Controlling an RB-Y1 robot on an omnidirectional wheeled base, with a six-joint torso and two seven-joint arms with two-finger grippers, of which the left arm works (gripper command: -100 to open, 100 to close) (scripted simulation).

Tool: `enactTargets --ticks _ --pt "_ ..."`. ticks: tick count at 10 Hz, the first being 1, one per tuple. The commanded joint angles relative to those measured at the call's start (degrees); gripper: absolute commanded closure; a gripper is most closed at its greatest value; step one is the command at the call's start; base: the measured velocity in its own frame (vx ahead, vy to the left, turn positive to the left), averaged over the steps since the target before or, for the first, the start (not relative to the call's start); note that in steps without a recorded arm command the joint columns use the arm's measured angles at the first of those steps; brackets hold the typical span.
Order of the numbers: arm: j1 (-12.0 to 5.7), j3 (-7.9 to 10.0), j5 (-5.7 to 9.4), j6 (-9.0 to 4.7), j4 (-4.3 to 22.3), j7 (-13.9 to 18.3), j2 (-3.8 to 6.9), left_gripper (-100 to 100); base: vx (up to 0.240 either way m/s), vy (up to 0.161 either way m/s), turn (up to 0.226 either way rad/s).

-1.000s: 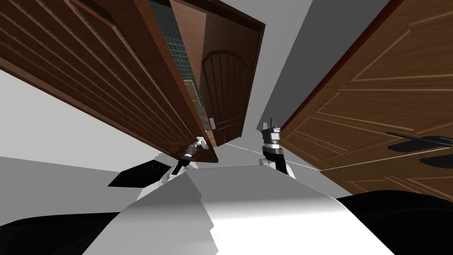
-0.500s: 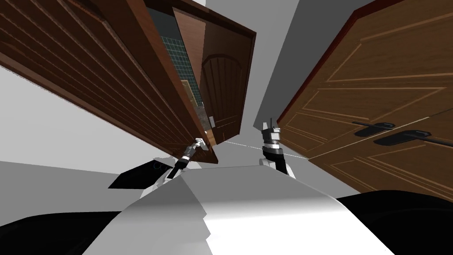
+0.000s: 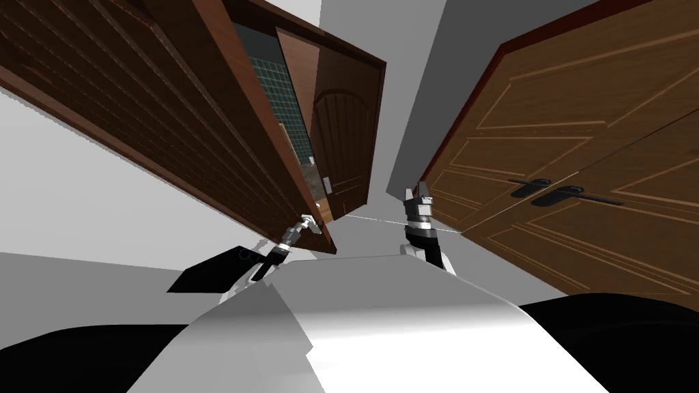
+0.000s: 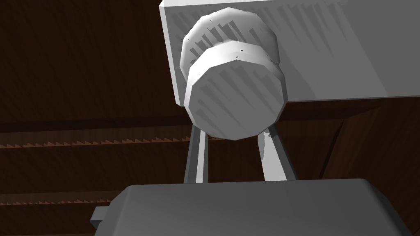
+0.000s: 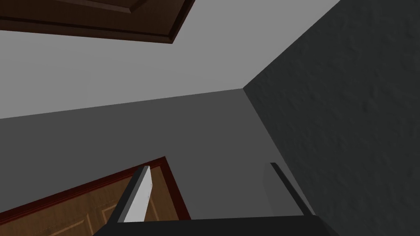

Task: Pull the door open

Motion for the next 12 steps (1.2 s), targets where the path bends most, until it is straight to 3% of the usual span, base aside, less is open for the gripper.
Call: enactTargets --ticks 1,2,3,11,12 --pt "0.38 -1.29 -0.31 -1.75 0.33 0.51 0.21 100 -0.155 0.069 -0.070" --pt "0.14 -0.26 -0.05 -1.02 0.49 0.24 0.32 100 -0.063 0.042 0.003" --pt "0.47 -0.83 -0.21 -2.39 1.10 0.84 1.02 100 -0.136 0.081 -0.155" --pt "1.33 -3.16 -0.90 -7.66 2.59 3.18 3.74 100 -0.200 0.113 -0.138" --pt "1.11 -2.22 -0.57 -6.85 2.64 2.97 3.94 100 -0.093 0.042 -0.010"
